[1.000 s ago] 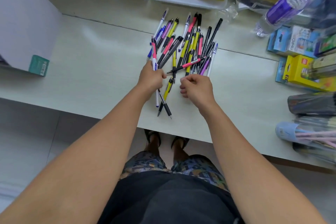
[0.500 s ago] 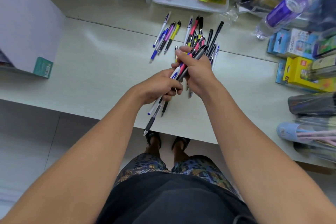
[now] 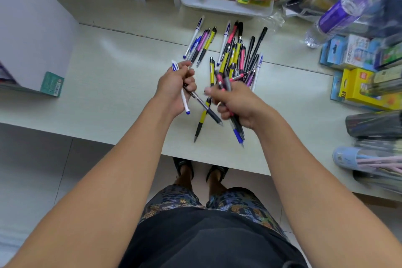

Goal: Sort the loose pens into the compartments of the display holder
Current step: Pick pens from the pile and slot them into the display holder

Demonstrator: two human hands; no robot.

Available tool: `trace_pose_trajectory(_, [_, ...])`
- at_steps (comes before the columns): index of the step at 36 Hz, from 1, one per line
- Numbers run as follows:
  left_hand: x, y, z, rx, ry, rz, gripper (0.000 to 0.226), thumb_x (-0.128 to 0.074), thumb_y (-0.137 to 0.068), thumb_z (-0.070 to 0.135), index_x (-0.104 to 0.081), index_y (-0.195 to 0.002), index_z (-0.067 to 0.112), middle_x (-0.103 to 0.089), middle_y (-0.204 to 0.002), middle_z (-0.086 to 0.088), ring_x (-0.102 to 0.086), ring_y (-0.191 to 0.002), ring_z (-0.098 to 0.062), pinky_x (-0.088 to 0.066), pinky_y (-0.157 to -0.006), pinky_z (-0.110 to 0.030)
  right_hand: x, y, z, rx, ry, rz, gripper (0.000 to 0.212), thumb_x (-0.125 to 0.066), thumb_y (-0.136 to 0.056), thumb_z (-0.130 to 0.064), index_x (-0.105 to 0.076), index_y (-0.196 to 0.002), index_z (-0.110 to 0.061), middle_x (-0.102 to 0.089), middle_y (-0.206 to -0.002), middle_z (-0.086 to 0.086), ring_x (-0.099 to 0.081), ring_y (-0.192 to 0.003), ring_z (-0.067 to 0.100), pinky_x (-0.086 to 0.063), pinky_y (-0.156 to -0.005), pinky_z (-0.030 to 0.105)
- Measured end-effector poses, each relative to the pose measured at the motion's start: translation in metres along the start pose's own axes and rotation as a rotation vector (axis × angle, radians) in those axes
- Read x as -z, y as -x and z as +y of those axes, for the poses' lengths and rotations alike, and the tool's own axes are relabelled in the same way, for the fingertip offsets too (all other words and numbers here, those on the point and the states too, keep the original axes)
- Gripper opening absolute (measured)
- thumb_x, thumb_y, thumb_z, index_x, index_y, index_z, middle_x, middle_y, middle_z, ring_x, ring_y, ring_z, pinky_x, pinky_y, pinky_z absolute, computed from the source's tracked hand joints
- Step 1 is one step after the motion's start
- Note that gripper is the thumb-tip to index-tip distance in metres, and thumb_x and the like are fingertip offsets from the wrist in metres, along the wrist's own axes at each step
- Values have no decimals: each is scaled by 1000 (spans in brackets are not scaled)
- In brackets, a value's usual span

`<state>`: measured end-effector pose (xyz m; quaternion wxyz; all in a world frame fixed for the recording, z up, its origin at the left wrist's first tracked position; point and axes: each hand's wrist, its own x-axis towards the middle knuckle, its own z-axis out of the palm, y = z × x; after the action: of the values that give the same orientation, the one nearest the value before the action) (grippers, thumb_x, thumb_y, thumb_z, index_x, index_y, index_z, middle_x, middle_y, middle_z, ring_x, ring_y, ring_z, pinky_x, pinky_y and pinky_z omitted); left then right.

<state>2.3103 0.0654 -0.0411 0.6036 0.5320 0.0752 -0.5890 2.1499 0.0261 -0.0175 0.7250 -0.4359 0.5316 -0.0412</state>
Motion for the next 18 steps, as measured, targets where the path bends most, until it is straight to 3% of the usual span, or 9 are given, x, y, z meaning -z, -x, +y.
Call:
trace_pose_trajectory(5, [-8, -8, 9, -68, -8, 72, 17, -38, -108, 6, -53, -115, 7, -57, -81, -7, -46, -56, -8, -39, -48, -18, -3, 4, 13, -4, 183, -92, 19, -78, -91, -19, -63, -86, -8, -67, -73, 10, -41, -50, 12, -35, -44, 22])
trace_pose_trajectory(8, [-10, -3, 7, -69, -31, 22, 21, -43, -108, 10, -56, -124, 9, -68, -103, -13, -67, -80, -16, -57, -70, -25, -2, 3, 17, 35, 119, -69, 12, -72, -95, -15, -68, -92, -4, -69, -73, 10, -42, -51, 13, -35, -45, 22])
trace_pose_trajectory(10, [-10, 1, 0, -59, -82, -8, 28, -45, -107, 12, -54, -134, 11, -69, -118, -15, -69, -102, -23, -60, -87, -33, -1, 0, 18, 55, 41, -43, 15, -68, -98, -17, -69, -97, -1, -68, -75, 9, -43, -52, 13, -36, -46, 22])
trace_pose_trajectory(12, [-9, 9, -10, -10, -143, -73, 31, -45, -107, 14, -50, -138, 12, -68, -127, -16, -67, -114, -28, -61, -79, -38, 0, -2, 16, 70, 15, -38, 15, -67, -99, -19, -70, -96, -4, -68, -74, 8, -47, -54, 14, -40, -48, 23])
trace_pose_trajectory(14, [-10, 20, -20, 51, -233, -145, 25, -46, -108, 20, -56, -129, 11, -68, -125, -21, -68, -99, -33, -52, -54, -35, 2, -3, 13, 70, 48, -58, 12, -67, -98, -19, -71, -95, -8, -68, -74, 10, -50, -56, 14, -42, -49, 23])
trace_pose_trajectory(15, [-11, 24, -24, 57, -287, -164, 24, -48, -107, 24, -61, -122, 11, -69, -122, -24, -64, -88, -33, -44, -49, -32, 3, -3, 12, 58, 62, -74, 11, -68, -98, -19, -70, -95, -8, -68, -75, 11, -51, -57, 14, -42, -49, 23])
trace_pose_trajectory(16, [-11, 26, -27, 45, -321, -163, 24, -49, -107, 26, -66, -117, 11, -70, -115, -25, -61, -81, -31, -40, -49, -31, 4, -2, 11, 42, 65, -87, 12, -69, -98, -19, -70, -96, -7, -68, -76, 12, -52, -56, 14, -42, -49, 23])
trace_pose_trajectory(18, [-12, 29, -30, 2, -290, -124, 22, -49, -107, 21, -67, -112, 11, -73, -103, -17, -64, -82, -29, -47, -55, -33, 8, -2, 9, 19, 57, -73, 16, -72, -96, -21, -71, -98, -5, -69, -77, 14, -54, -55, 14, -45, -49, 23])
